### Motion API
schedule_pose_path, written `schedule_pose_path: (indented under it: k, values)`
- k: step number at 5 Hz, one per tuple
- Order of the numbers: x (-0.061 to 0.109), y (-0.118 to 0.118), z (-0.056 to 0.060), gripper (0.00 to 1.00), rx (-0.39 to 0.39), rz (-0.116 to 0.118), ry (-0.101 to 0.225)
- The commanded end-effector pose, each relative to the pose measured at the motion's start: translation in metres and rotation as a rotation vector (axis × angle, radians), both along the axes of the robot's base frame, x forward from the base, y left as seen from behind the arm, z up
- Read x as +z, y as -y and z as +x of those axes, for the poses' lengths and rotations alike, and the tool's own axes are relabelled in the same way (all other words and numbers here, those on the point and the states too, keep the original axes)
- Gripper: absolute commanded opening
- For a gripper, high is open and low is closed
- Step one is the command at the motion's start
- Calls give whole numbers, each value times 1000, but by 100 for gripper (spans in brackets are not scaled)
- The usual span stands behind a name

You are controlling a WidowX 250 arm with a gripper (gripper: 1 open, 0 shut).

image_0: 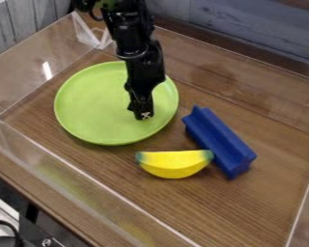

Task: Remove the banana from inside the green plate and put it on the table

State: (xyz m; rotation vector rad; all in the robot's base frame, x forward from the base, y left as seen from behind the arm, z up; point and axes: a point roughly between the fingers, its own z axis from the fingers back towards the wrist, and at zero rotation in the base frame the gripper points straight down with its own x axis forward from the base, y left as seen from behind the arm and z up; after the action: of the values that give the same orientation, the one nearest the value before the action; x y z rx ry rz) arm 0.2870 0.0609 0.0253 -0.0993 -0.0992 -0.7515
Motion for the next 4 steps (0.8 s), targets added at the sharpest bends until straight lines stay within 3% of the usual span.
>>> schedule_pose_path:
  k: [1,4]
  values:
    - [16,-3,12,0,8,7,56]
    - [29,-12,28,0,40,11,110]
